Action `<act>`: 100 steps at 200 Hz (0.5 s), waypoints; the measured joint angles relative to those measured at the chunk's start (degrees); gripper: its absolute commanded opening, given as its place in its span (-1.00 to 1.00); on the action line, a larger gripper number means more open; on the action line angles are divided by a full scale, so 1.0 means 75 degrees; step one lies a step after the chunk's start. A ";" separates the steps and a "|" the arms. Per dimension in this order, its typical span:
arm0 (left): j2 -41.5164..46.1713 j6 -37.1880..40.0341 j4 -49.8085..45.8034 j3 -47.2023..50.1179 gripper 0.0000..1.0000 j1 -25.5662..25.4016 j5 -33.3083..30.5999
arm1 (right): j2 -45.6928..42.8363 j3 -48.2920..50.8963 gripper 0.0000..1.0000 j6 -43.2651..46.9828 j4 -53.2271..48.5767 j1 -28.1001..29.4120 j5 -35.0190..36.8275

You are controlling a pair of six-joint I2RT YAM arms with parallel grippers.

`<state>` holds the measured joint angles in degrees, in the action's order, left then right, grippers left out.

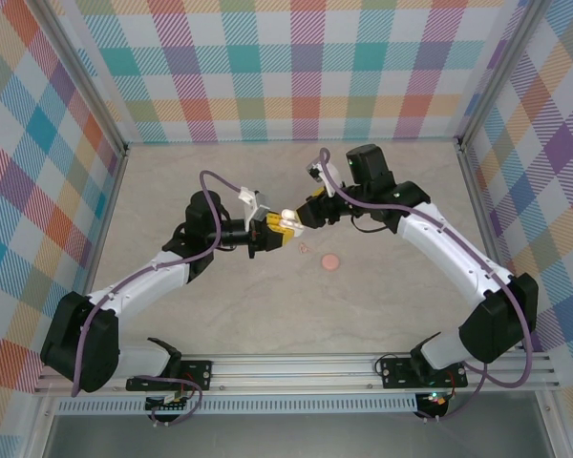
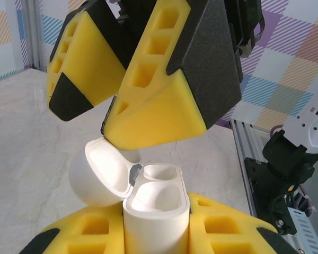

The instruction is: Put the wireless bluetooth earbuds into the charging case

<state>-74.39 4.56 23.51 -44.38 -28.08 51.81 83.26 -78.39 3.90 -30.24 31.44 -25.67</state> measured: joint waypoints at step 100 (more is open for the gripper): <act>0.0090 -0.0294 0.0318 0.0157 -0.75 0.0006 -0.0388 | -0.0455 0.0799 0.31 -0.0915 0.0726 -0.0898 0.0539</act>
<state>-73.71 2.35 25.89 -43.20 -28.03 48.90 79.85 -72.40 -2.96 -24.80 24.71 -21.63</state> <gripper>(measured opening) 0.228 0.651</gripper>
